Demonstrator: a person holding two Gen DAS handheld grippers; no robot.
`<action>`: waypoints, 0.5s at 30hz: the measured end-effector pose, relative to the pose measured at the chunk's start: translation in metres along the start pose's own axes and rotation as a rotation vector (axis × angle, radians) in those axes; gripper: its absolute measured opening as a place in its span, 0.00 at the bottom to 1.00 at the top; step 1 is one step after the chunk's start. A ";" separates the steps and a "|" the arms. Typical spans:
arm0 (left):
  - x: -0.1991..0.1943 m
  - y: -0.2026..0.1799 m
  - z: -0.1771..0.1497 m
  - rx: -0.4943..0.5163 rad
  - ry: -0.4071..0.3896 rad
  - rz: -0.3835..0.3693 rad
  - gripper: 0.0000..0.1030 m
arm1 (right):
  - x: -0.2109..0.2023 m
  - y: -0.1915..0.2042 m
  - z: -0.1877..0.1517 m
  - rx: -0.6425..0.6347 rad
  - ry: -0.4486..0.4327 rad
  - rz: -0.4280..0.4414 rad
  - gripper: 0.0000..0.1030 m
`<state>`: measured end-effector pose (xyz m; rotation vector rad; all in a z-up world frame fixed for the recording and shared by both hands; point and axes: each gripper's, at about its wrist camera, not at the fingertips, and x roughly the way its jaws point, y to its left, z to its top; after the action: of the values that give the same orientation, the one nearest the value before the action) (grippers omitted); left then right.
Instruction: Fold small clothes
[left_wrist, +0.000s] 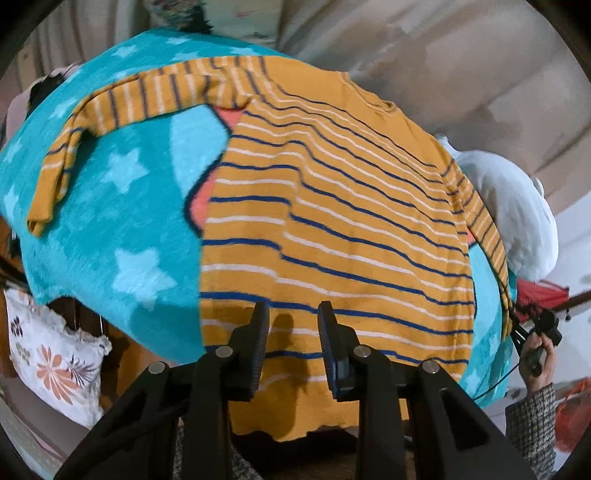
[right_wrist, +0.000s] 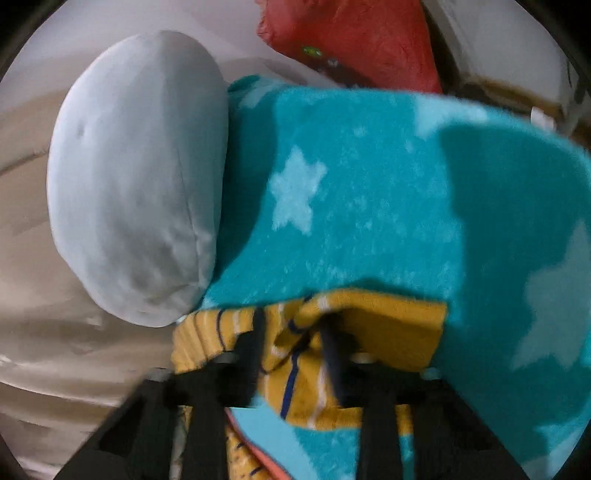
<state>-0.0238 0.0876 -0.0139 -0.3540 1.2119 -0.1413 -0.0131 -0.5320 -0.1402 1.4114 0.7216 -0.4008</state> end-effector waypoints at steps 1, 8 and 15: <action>0.000 0.004 0.000 -0.013 -0.001 -0.003 0.24 | -0.002 0.006 0.002 -0.036 -0.011 -0.018 0.07; 0.004 0.018 0.011 -0.044 0.001 -0.038 0.25 | -0.079 0.157 -0.023 -0.593 -0.286 -0.006 0.06; 0.011 0.033 0.029 -0.032 -0.003 -0.077 0.26 | -0.043 0.291 -0.166 -1.201 -0.270 -0.039 0.06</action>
<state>0.0043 0.1206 -0.0258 -0.4287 1.1991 -0.1879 0.1086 -0.3353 0.1059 0.2040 0.5864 -0.1154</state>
